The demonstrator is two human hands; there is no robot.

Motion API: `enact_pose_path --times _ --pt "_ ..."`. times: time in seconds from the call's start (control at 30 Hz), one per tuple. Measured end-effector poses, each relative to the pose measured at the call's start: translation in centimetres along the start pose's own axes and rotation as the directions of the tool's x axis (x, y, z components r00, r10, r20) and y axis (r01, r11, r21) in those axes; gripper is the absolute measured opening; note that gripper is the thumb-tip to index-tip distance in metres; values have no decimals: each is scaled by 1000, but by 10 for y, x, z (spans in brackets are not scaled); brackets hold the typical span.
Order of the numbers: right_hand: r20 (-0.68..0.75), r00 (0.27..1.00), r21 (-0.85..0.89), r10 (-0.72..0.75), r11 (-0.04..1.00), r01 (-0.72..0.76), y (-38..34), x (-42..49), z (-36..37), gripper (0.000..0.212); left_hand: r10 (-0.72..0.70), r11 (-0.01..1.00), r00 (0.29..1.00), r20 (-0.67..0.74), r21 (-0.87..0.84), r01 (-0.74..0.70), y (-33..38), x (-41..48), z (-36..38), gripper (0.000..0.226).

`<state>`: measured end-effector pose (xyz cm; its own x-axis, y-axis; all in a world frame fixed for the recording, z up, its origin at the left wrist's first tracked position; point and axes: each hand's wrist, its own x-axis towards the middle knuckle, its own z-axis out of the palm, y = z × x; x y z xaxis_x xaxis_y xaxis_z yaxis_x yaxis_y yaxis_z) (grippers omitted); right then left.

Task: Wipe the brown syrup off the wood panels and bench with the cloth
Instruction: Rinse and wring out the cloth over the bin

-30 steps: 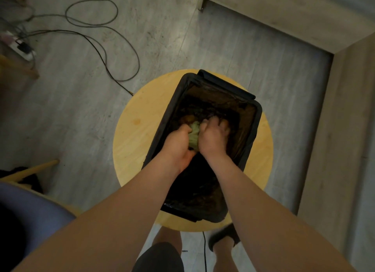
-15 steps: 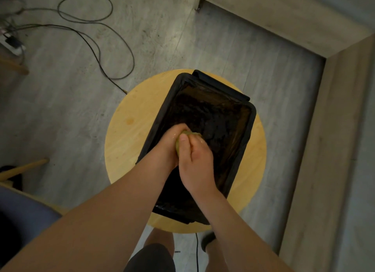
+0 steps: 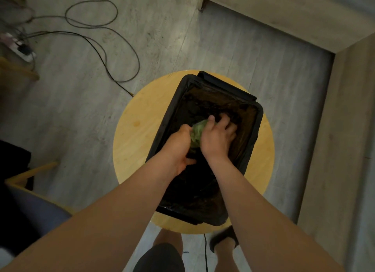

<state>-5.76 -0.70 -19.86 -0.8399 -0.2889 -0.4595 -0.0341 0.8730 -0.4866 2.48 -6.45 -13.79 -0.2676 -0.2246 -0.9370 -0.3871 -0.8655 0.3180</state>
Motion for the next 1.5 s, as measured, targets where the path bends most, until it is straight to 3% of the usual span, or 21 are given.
enact_pose_path --times 0.07,0.17,0.3,0.4,0.47,0.6,0.7,0.77,0.87,0.93,1.0,1.07,1.17,1.23,1.37,1.5 --pt "201 979 112 42 992 -66 -7 -8 3 52 67 998 997 -43 22 -66 -4 3 2 44" --pt "347 933 306 -100 952 -12 -10 -34 -6 35 162 986 985 -54 -41 -164 -5 9 3 37" --pt "180 912 358 -369 888 289 -15 -71 -26 38 89 990 996 -17 -109 -90 0 18 -5 44" --pt "42 813 345 -581 772 534 -18 -83 -30 44 61 995 996 -64 -78 -66 2 26 -8 45" --pt "19 775 310 -631 741 596 -18 -82 -22 41 56 985 998 -7 -165 -57 -2 27 -10 53" --pt "19 808 126 -588 803 582 -5 -49 -4 50 32 976 997 75 -218 -15 -4 6 -7 27" --pt "58 874 -153 -483 861 486 3 -13 2 56 87 963 991 99 -264 -58 -7 5 -4 29" --pt "13 952 -266 -306 917 298 3 1 0 51 56 978 992 114 -206 -31 -9 3 0 35" --pt "-44 998 -52 -46 998 44 -6 -1 -11 47 60 998 998 17 -17 -60 -12 0 4 38" --pt "16 1000 32 -9 999 8 -6 -9 -12 47 140 990 984 -110 31 -137 -16 2 5 49" --pt "131 988 50 -82 996 76 -1 -18 -14 38 203 977 971 -128 88 -193 -17 2 5 67" --pt "257 954 194 -158 975 109 1 -31 -24 30 205 976 976 -69 91 -199 -18 7 6 71" --pt "338 911 340 -235 933 114 -6 -51 -46 40 189 982 981 -43 37 -188 -12 14 1 48" --pt "316 913 425 -257 899 106 -7 -57 -51 49 176 982 984 -11 75 -175 -10 17 -2 43" --pt "297 955 577 -13 799 -169 -15 -47 -56 25 190 977 982 -21 104 -187 -14 9 2 37" --pt "422 897 659 130 635 -402 -14 -36 -55 34 143 990 989 34 9 -143 -12 7 5 44"
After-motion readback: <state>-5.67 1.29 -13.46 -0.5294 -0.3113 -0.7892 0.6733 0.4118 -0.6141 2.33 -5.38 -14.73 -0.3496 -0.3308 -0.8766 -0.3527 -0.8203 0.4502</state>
